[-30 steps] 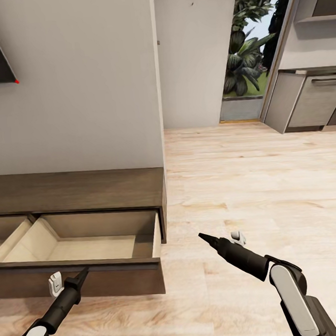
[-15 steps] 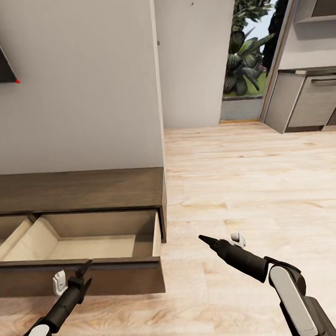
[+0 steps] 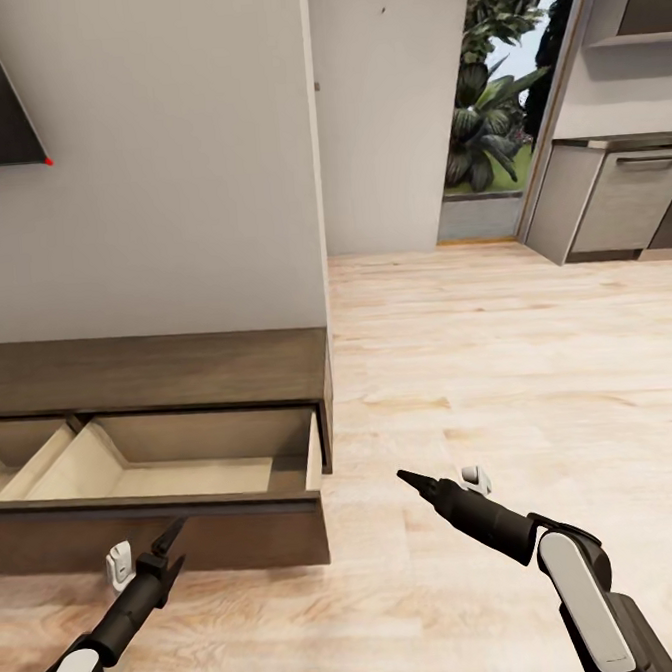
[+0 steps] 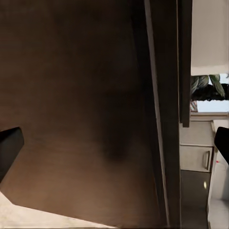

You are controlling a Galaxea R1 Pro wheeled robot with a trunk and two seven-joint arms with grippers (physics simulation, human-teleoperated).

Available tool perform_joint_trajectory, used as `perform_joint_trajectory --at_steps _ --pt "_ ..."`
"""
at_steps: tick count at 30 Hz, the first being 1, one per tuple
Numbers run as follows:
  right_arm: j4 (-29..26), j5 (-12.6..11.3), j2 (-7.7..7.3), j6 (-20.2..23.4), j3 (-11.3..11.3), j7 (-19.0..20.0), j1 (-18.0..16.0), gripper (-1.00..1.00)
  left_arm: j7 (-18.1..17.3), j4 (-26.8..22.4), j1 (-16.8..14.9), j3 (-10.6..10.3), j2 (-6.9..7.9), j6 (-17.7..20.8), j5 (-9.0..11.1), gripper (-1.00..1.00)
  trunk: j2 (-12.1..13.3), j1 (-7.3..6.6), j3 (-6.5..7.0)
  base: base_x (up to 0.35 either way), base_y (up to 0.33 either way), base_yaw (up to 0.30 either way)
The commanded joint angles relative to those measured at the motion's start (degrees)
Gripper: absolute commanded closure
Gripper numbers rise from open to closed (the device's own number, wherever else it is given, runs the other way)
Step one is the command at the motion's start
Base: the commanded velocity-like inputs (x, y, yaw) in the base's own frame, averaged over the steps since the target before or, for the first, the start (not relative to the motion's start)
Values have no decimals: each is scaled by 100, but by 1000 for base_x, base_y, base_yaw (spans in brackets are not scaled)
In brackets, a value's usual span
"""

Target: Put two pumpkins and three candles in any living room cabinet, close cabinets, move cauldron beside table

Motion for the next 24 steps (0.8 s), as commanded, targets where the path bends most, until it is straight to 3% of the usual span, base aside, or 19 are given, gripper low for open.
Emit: perform_joint_trajectory --at_steps 1,14,24 --pt "0 0 0 0 1 0 0 -100 0 0 0 1 -3 2 0 -100 0 0 0 -221 0 0" --pt "0 4 0 9 3 -14 0 -100 0 0 0 -6 -27 -7 1 -100 0 0 0 -186 0 0" --pt "0 -6 8 9 72 -437 0 -100 0 -13 0 -12 -54 10 1 -100 0 0 0 -234 0 0"
